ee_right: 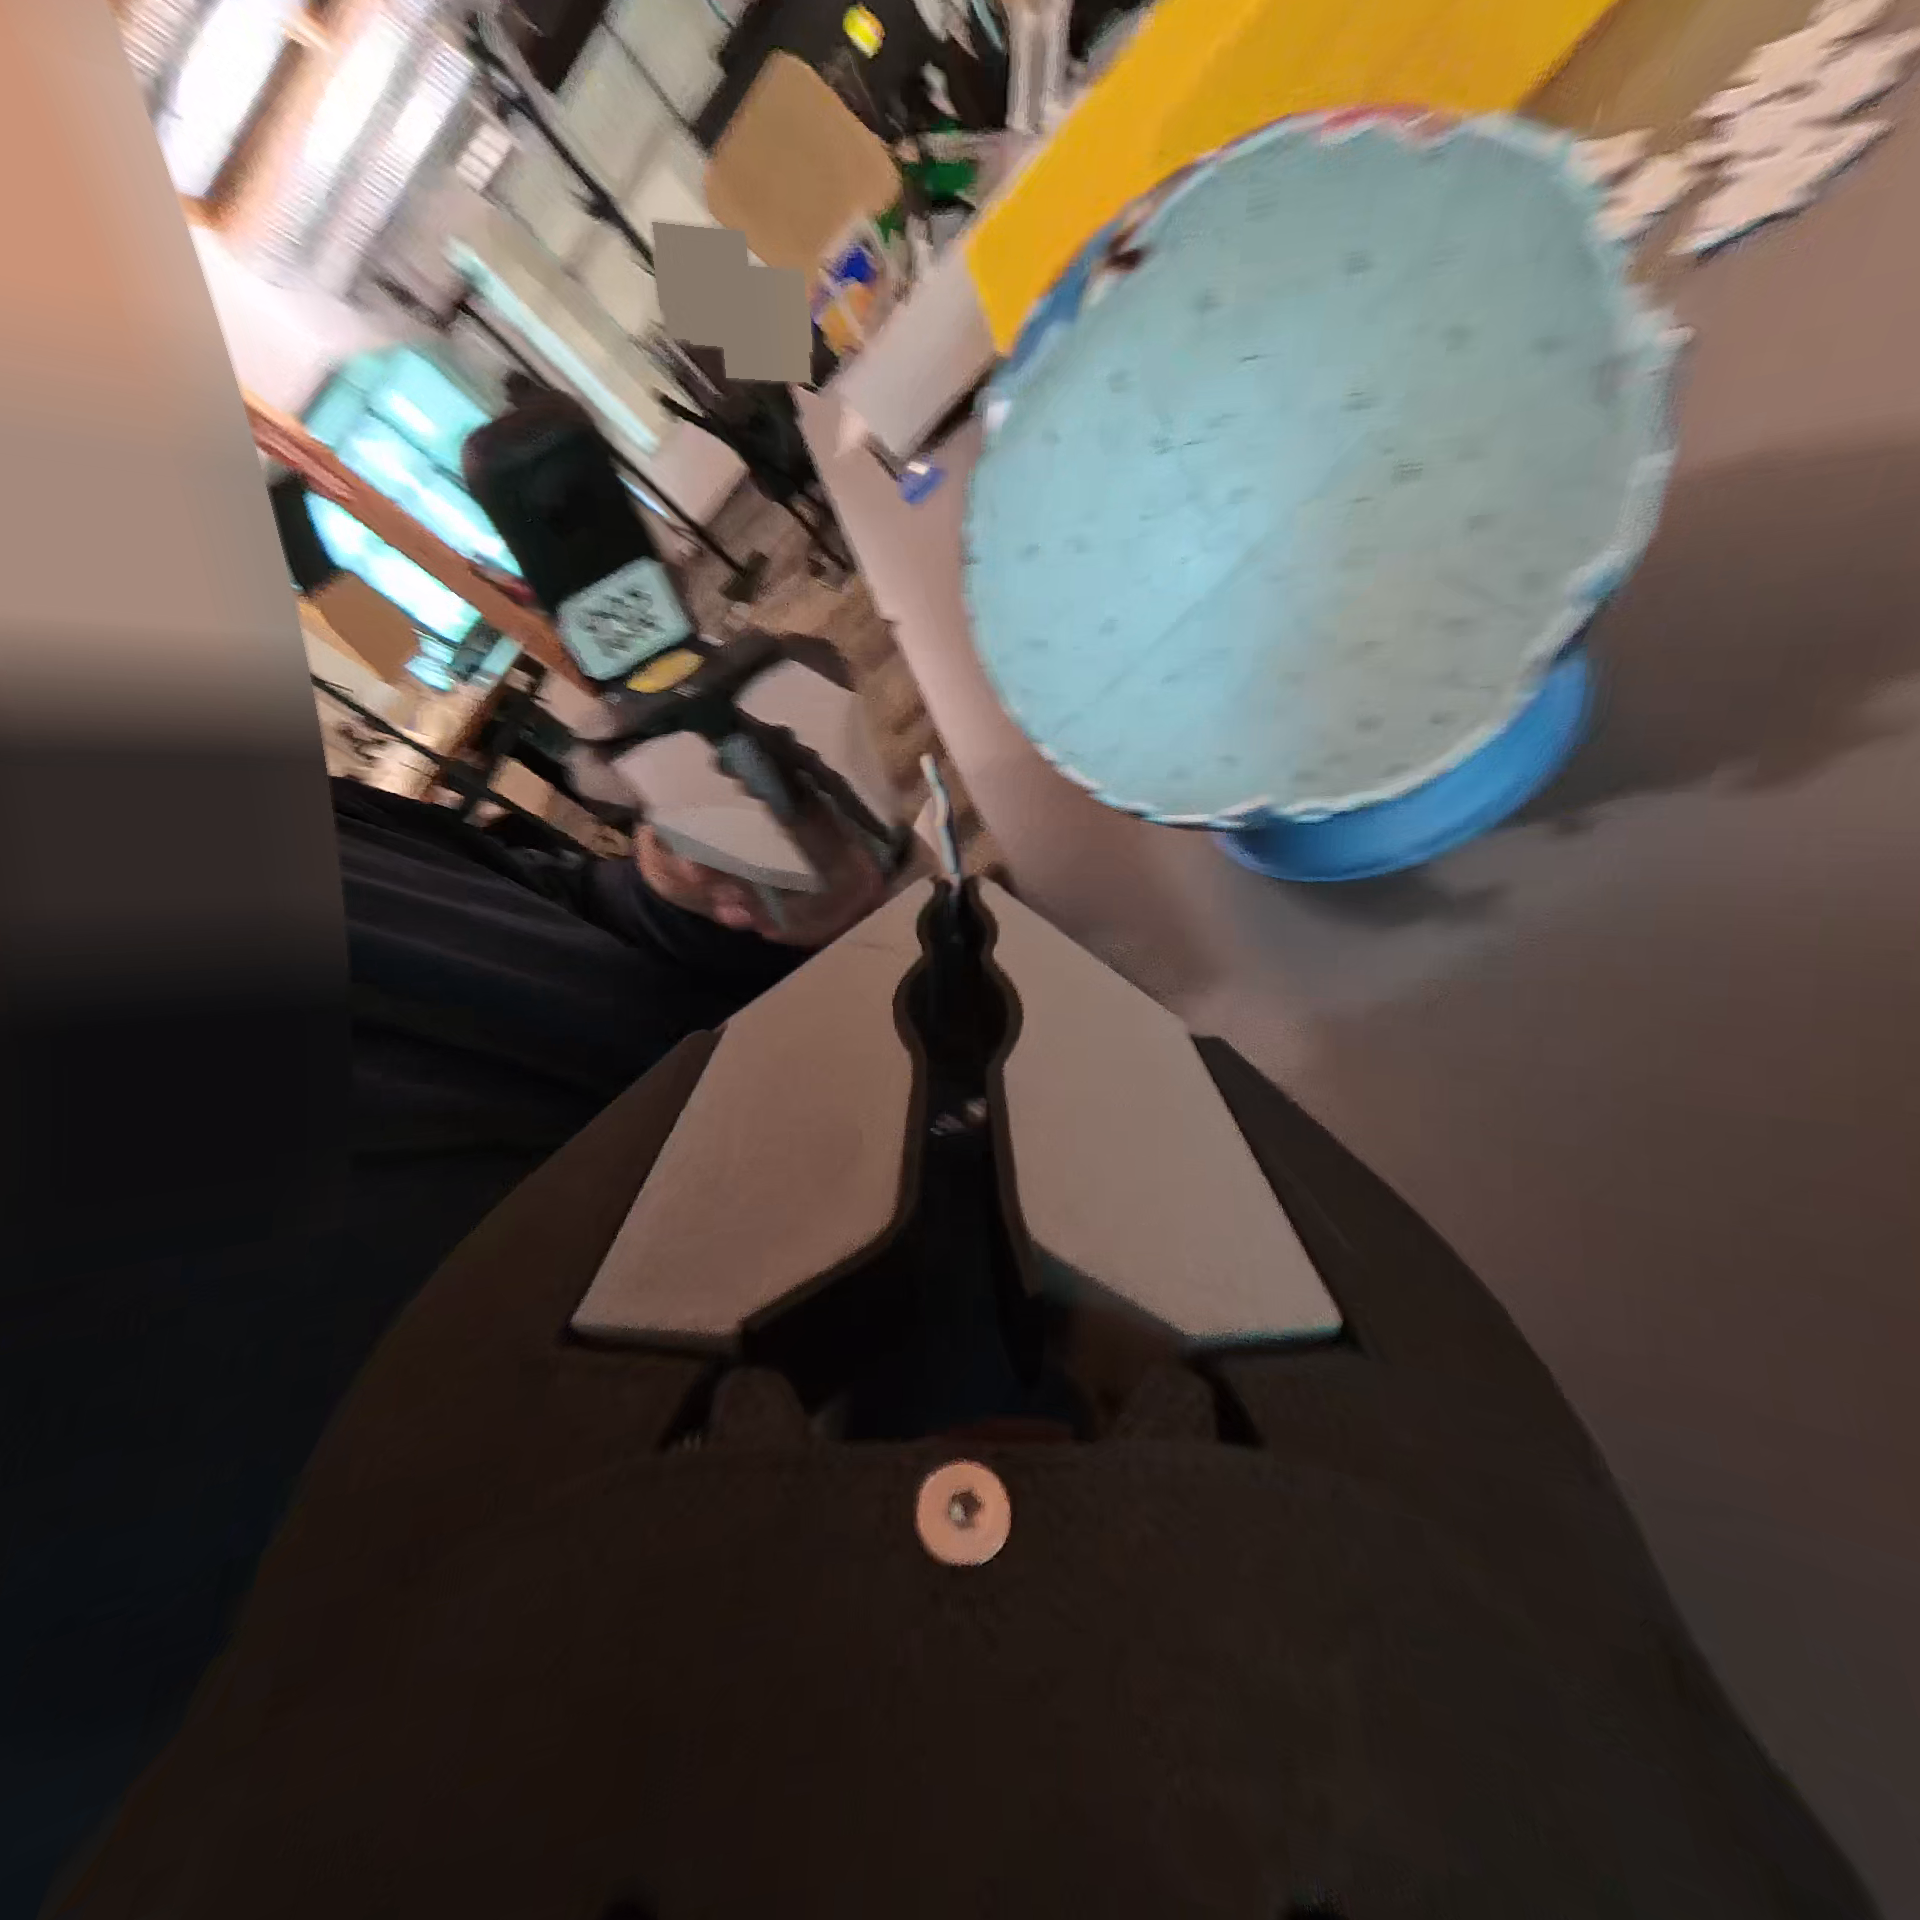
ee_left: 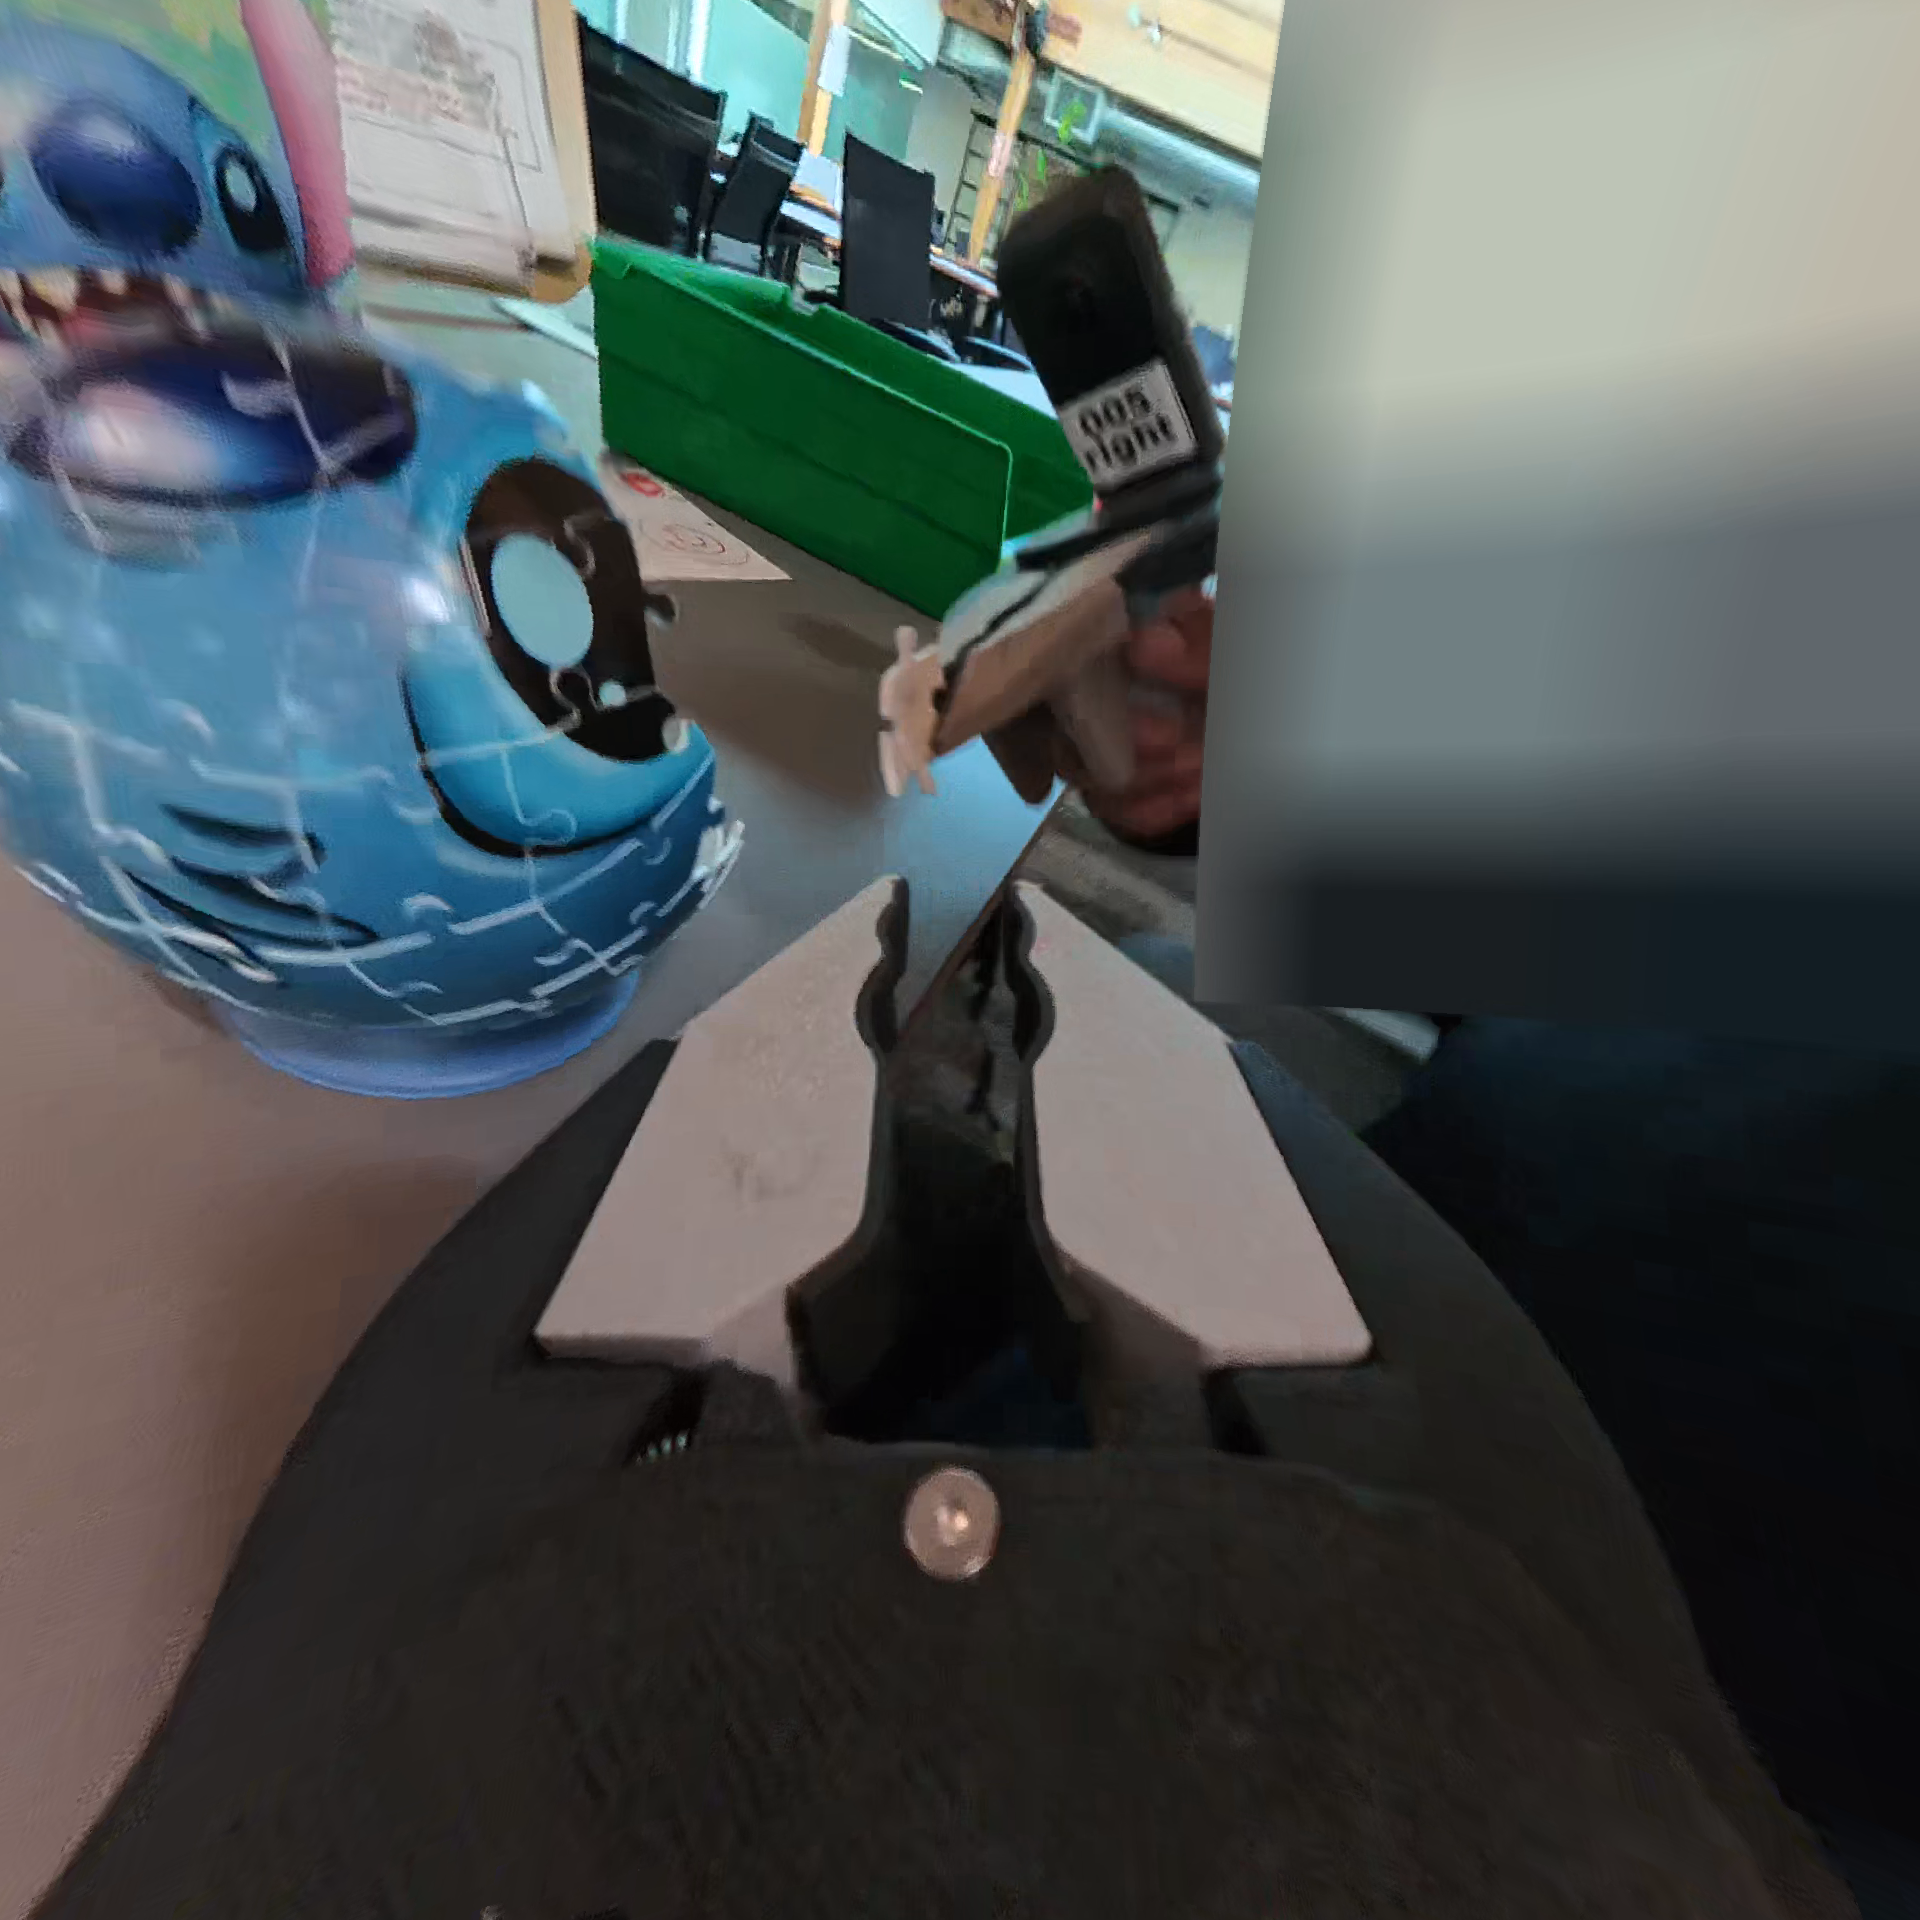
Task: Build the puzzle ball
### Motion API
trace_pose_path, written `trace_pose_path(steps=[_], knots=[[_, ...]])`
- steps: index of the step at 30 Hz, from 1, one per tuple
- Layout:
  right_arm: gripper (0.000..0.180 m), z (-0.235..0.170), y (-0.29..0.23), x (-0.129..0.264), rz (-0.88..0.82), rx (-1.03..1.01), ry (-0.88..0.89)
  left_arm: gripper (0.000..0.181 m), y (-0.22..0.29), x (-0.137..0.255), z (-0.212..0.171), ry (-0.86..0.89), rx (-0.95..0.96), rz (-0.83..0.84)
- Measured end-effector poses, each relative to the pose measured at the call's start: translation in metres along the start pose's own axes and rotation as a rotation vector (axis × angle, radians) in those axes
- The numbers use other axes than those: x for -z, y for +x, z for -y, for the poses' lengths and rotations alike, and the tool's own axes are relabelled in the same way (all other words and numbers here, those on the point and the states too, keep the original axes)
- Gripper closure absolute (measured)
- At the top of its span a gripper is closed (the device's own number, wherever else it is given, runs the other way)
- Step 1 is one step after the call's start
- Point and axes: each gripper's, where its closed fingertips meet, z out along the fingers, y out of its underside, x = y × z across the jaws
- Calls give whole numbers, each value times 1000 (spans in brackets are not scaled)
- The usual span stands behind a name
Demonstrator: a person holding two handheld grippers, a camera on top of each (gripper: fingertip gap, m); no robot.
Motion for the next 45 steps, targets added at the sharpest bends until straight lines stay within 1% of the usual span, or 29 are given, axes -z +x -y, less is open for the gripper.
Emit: trace_pose_path(steps=[3,6,9,12,14,15,21,25,31,38,45], knots=[[180,17,32,26,-164,42,-116,163,-16,27,10,-38,-218,41],[180,31,56,37,-265,47,-259,162,-46,57,14,-79,-380,110],[180,36,67,28,-277,8,-411,160,-66,73,8,-135,-462,101],[180,34,69,12,-247,-65,-533,160,-90,76,1,-166,-523,126],[180,32,68,3,-231,-112,-590,157,-101,74,0,-181,-502,120],[180,31,68,0,-228,-137,-611,155,-103,75,4,-159,-483,105],[180,26,66,-7,-242,-252,-699,164,-119,88,40,58,-365,70],[180,26,65,-9,-264,-274,-749,167,-122,96,55,172,-332,63],[180,27,70,-14,-294,-269,-793,167,-121,100,58,207,-359,85],[180,32,73,-11,-302,-253,-767,171,-121,106,62,252,-359,103],[180,33,72,-2,-301,-236,-727,171,-123,106,63,253,-353,110]])
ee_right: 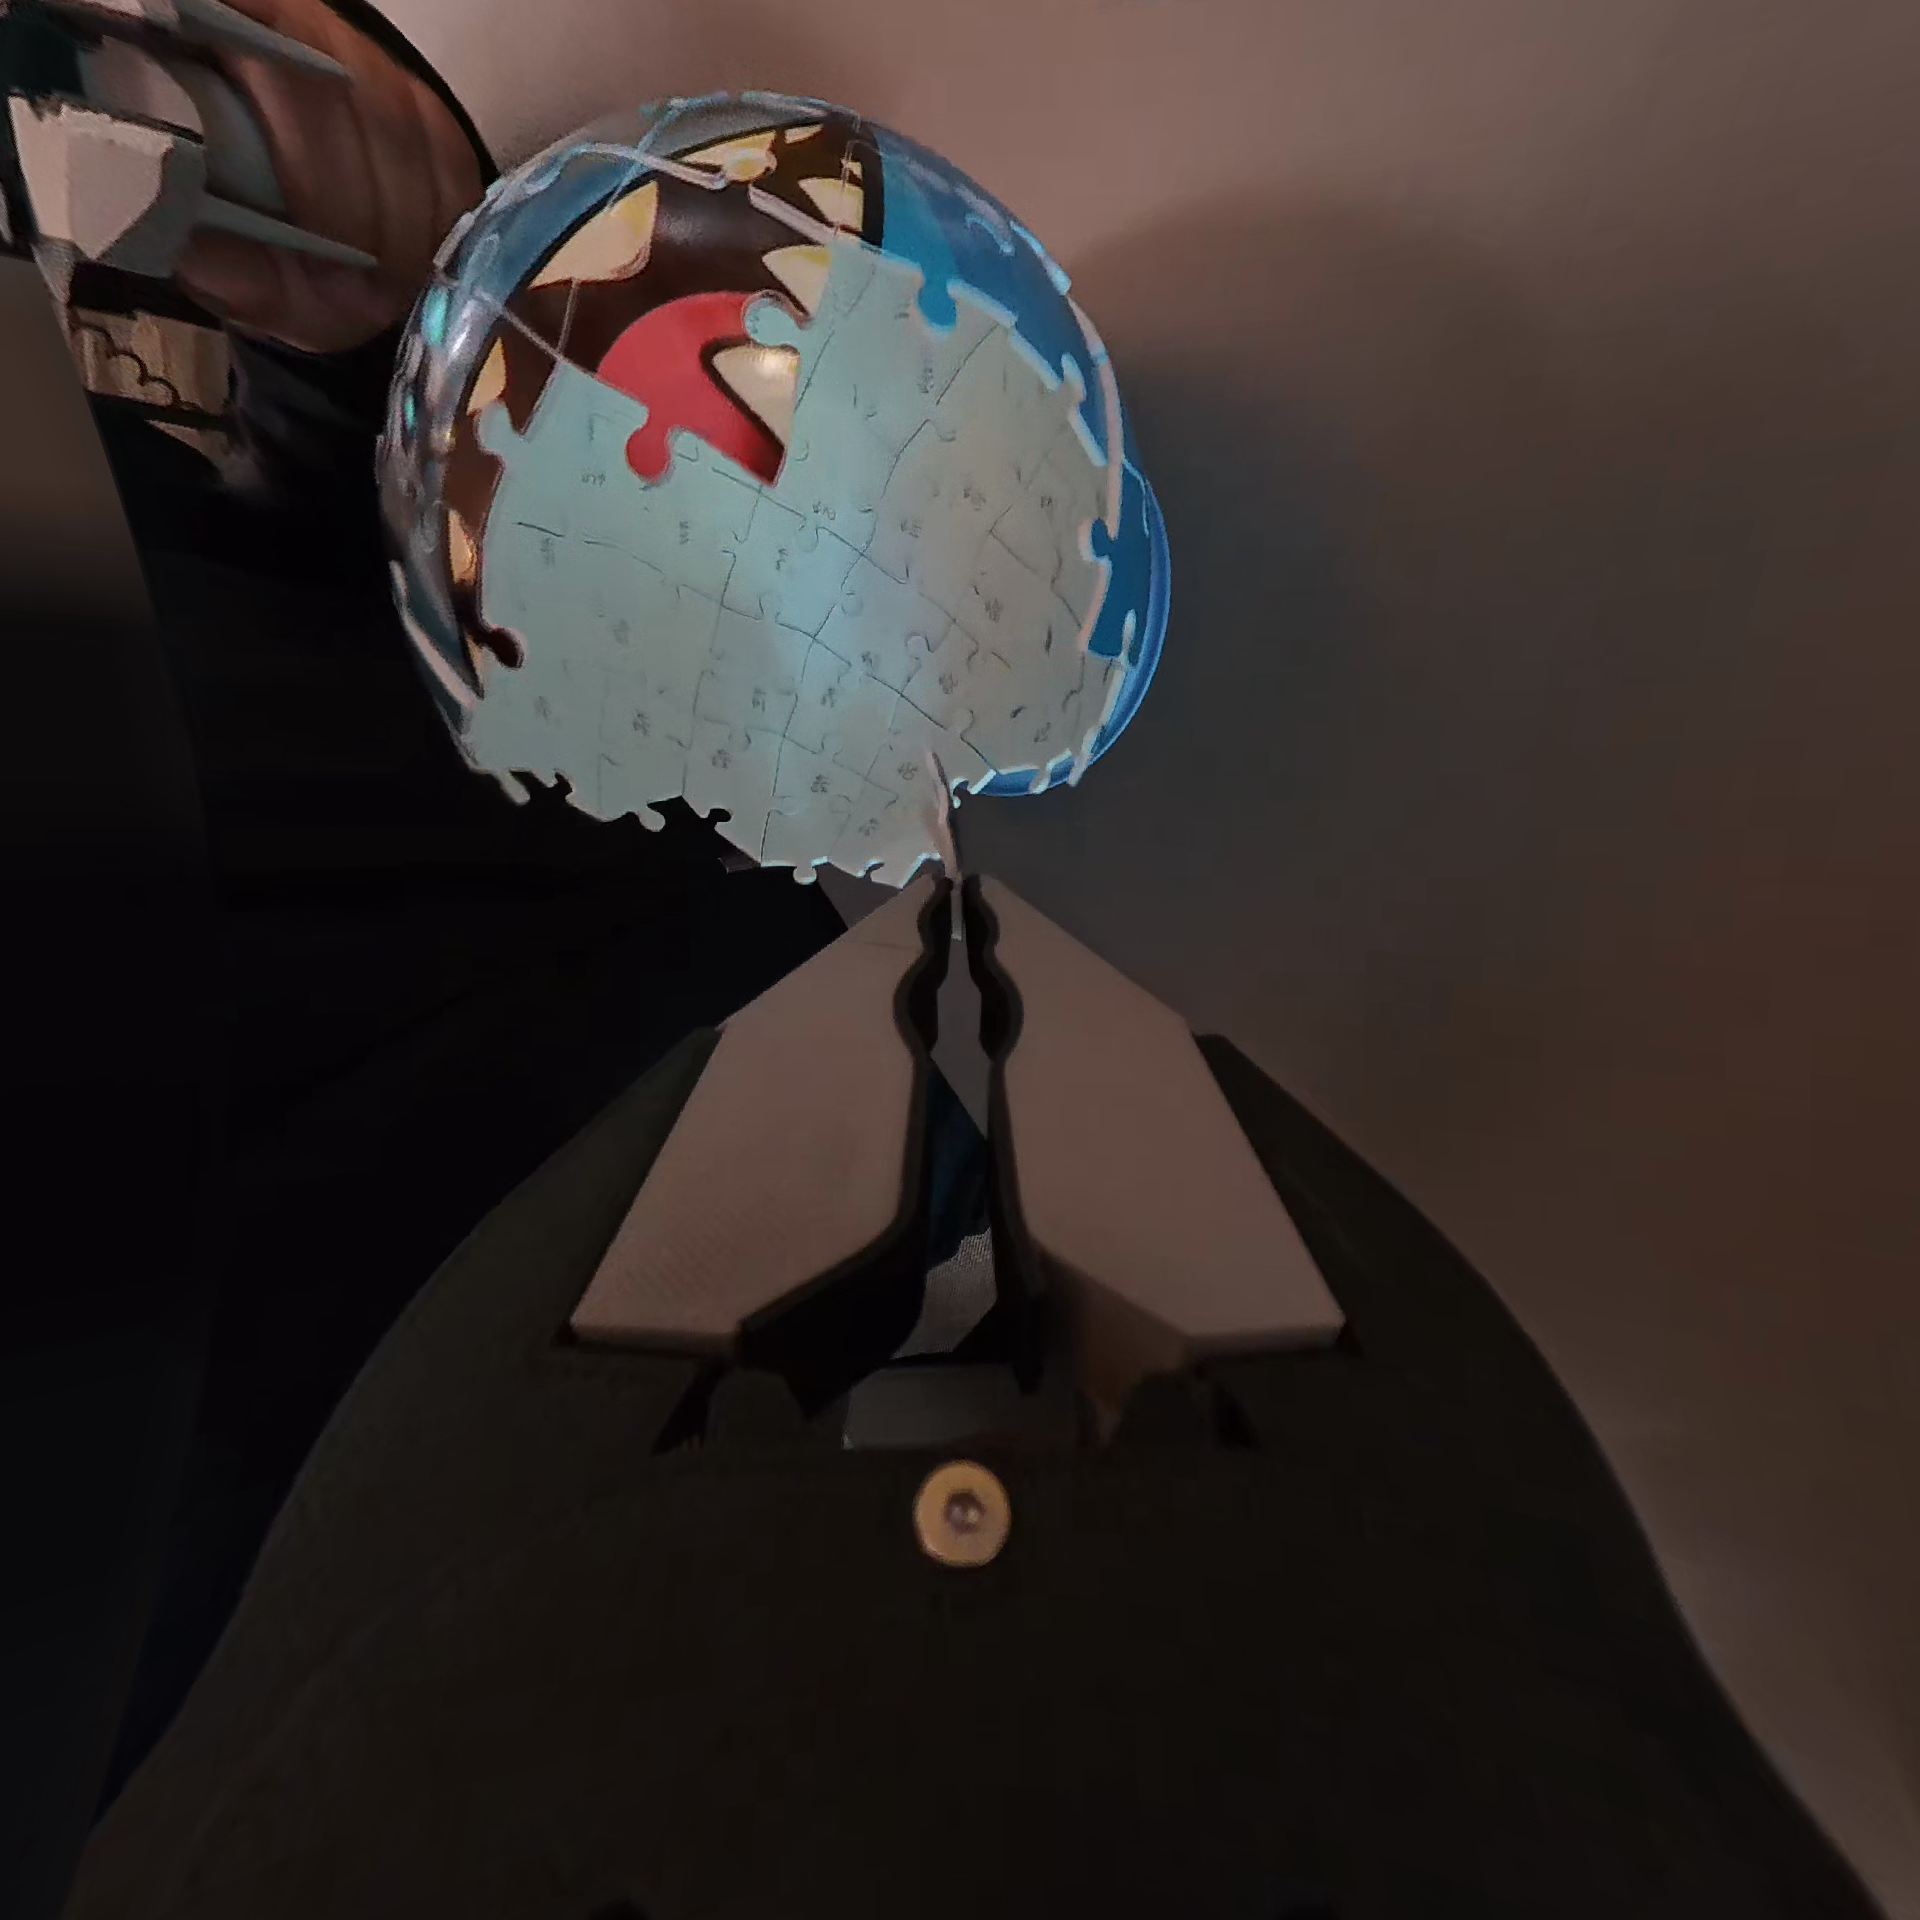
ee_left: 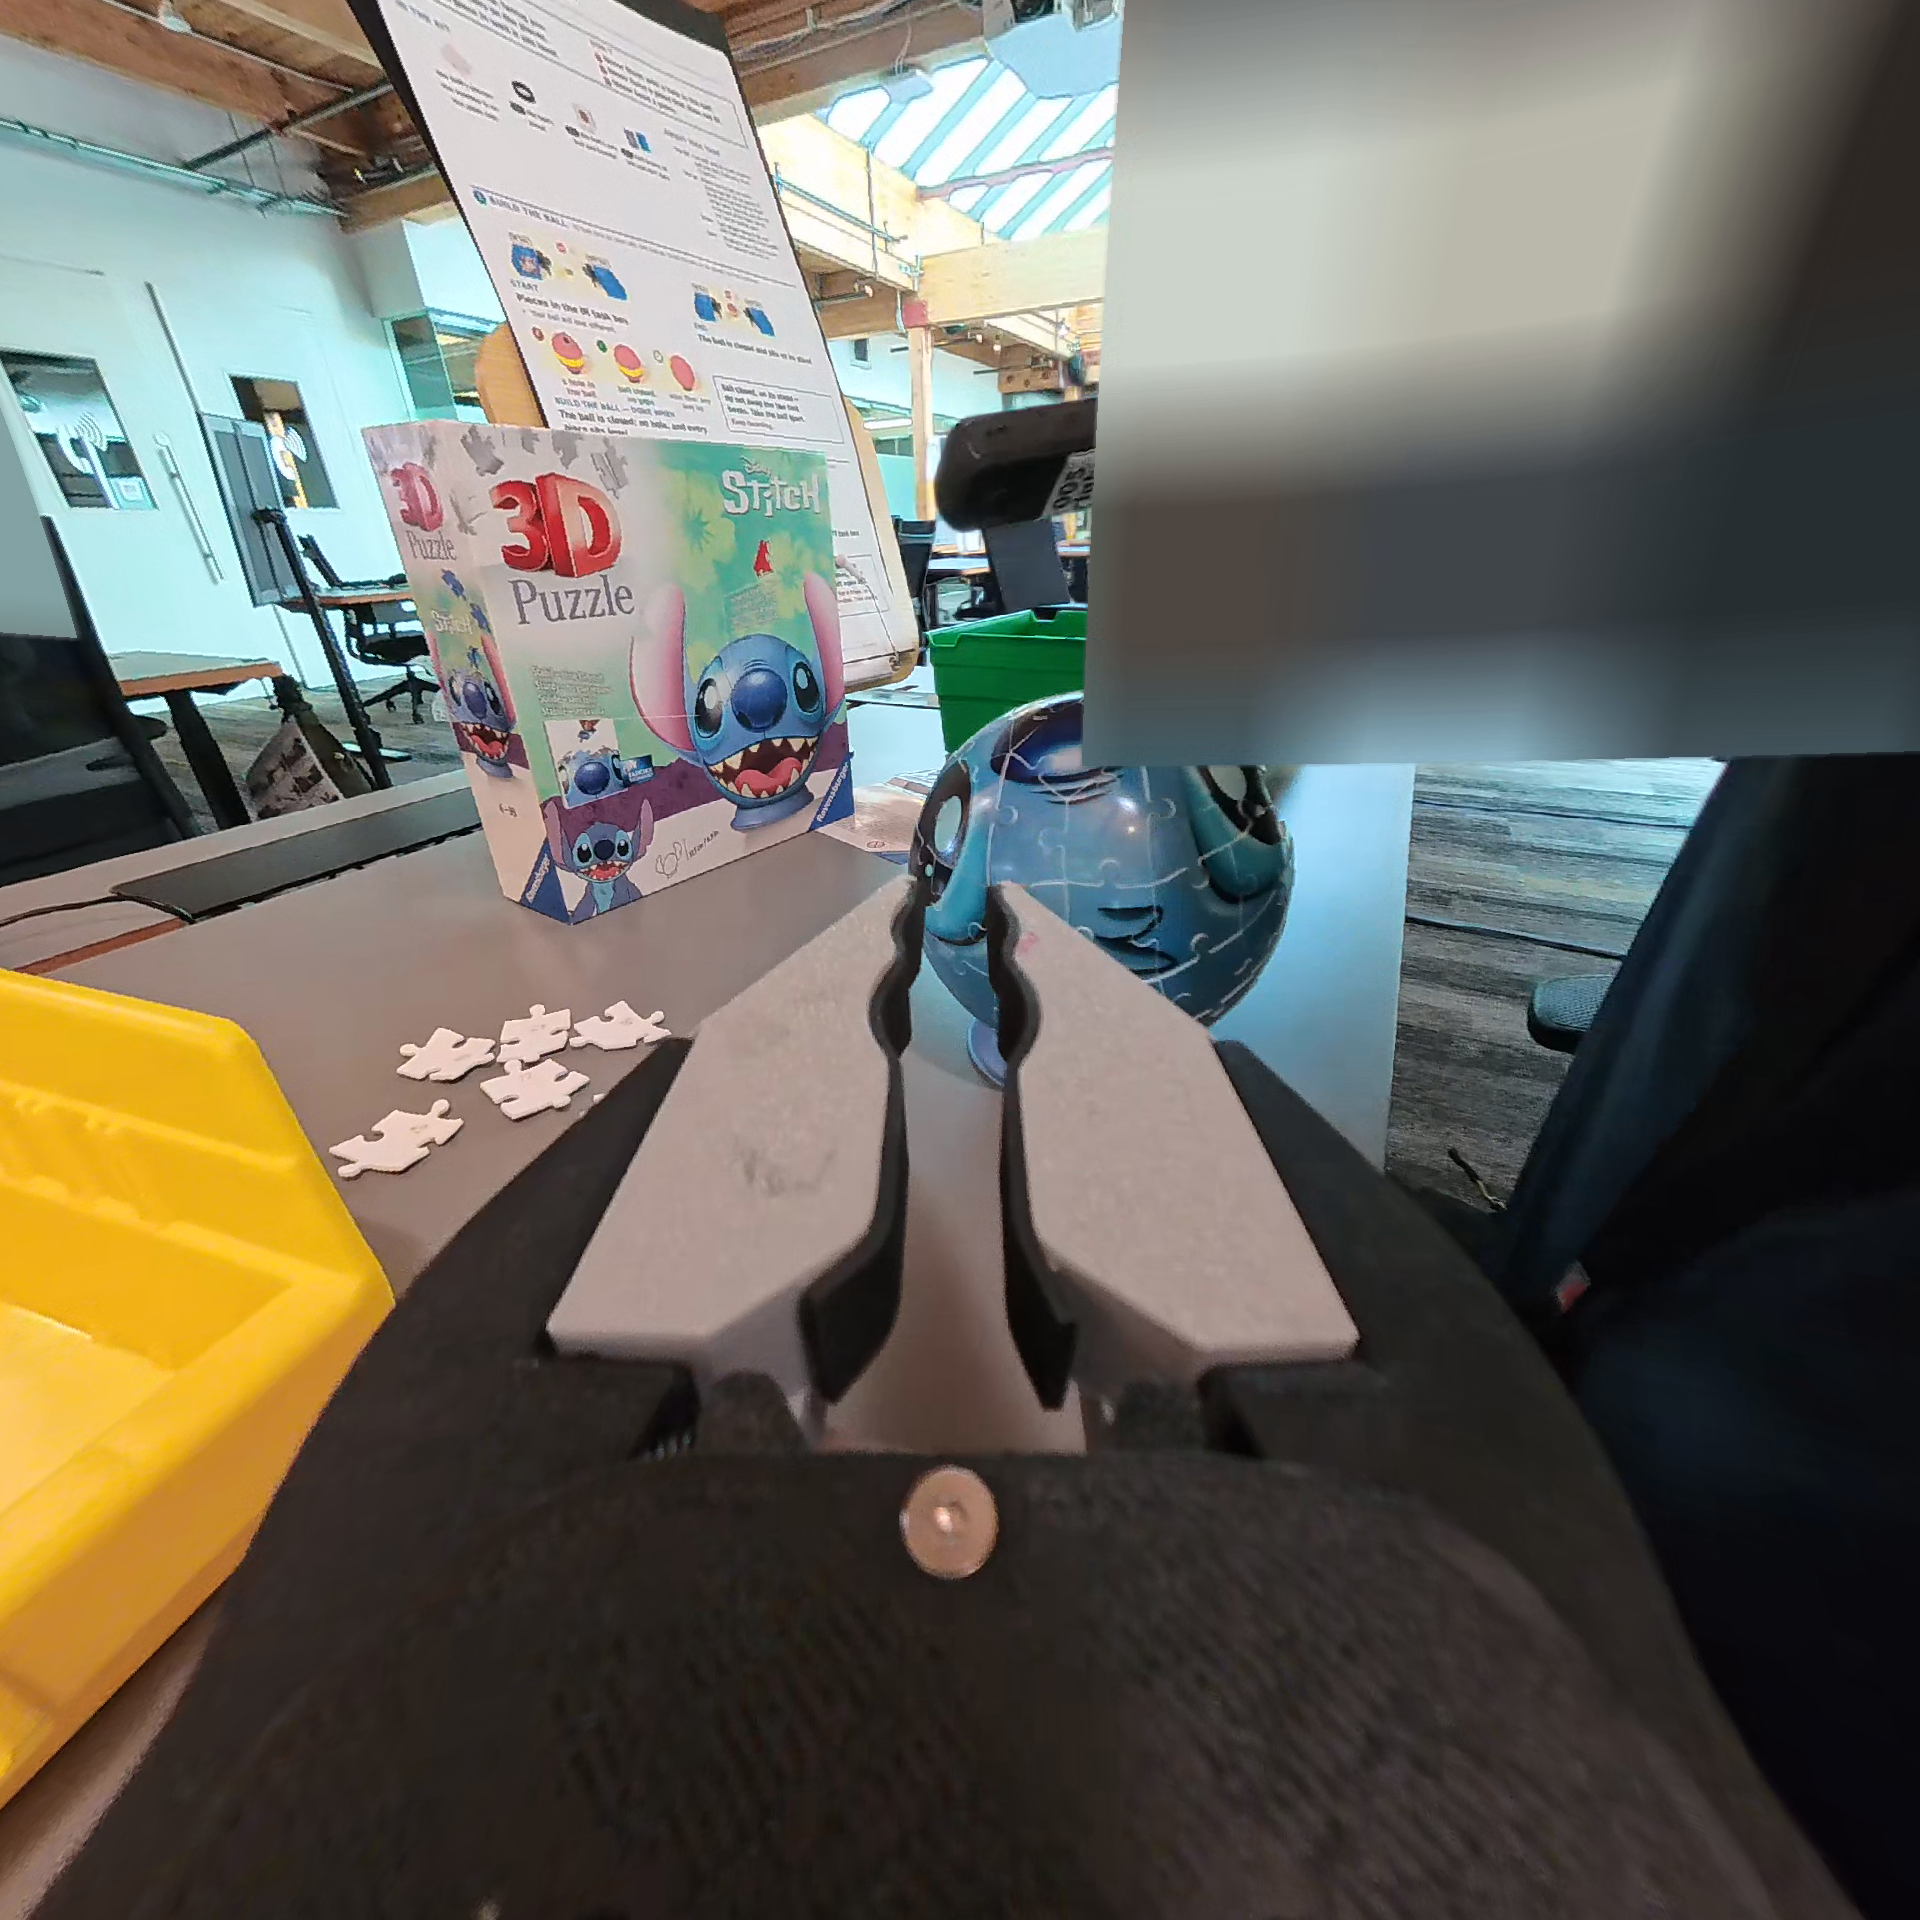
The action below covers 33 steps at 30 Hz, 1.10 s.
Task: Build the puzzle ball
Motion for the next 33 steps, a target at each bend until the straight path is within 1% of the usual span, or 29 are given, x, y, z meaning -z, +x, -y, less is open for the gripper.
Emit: trace_pose_path(steps=[3,8,13,16,20,24,28,30,33], knots=[[180,-2,0,8,4,22,73,171,-1,0,0,-1,10,-4],[180,-7,6,18,15,49,272,170,0,-1,-1,-9,12,-9],[180,-21,16,21,67,2,402,170,9,0,0,-8,-19,-32],[180,-30,15,20,93,-5,421,171,35,-4,2,-48,-45,-92],[180,-38,6,15,119,21,425,171,90,-13,9,-113,-92,-211],[180,-45,-9,10,157,63,428,172,147,-34,1,-179,-23,-294],[180,-51,-19,7,179,87,428,174,164,-65,-25,-283,67,-235],[180,-54,-26,7,204,100,425,173,168,-78,-31,-302,172,-234],[180,-58,-39,5,244,127,420,169,163,-93,-43,-331,260,-195]])
